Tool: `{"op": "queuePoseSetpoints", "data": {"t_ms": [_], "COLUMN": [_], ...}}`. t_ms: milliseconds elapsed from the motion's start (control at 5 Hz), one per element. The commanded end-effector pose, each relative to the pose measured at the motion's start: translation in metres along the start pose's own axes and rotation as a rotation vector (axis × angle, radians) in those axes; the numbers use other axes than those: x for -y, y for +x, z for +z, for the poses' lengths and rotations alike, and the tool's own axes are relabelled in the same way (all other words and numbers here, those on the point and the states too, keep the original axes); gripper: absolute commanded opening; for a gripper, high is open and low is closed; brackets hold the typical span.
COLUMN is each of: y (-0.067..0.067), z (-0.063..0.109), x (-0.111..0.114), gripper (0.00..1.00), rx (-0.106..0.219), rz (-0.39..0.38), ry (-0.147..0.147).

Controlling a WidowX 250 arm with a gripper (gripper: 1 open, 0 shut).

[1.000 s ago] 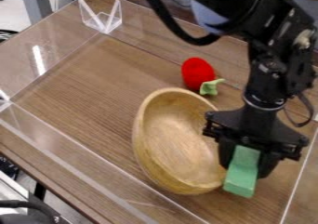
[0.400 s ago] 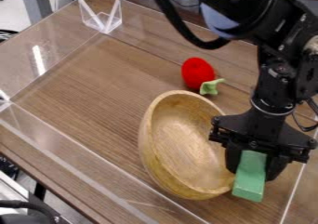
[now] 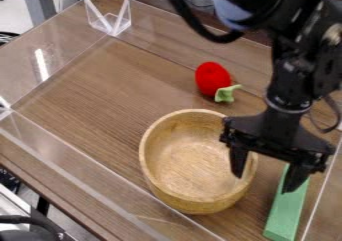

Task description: Remove the green stick from the brown bowl and put it on the table

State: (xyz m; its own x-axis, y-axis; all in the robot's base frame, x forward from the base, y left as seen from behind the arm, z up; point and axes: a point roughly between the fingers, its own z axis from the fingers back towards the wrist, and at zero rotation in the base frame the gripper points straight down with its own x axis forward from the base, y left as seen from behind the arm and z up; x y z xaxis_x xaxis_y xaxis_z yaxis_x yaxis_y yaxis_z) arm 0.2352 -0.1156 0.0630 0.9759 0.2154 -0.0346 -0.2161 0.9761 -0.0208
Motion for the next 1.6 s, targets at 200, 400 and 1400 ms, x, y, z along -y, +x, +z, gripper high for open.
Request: {"op": "queuePoseSetpoints", "data": {"t_ms": [200, 400, 1400], "y": [0.006, 0.009, 0.019], "z": [0.024, 0.025, 0.049], "x": [0.008, 0.003, 0.014], "gripper": [0.00, 0.00, 0.00], "rx": [0.048, 0.053, 0.083], "rz": [-0.027, -0.038, -0.202], "ry": [-0.039, -0.052, -0.104]}}
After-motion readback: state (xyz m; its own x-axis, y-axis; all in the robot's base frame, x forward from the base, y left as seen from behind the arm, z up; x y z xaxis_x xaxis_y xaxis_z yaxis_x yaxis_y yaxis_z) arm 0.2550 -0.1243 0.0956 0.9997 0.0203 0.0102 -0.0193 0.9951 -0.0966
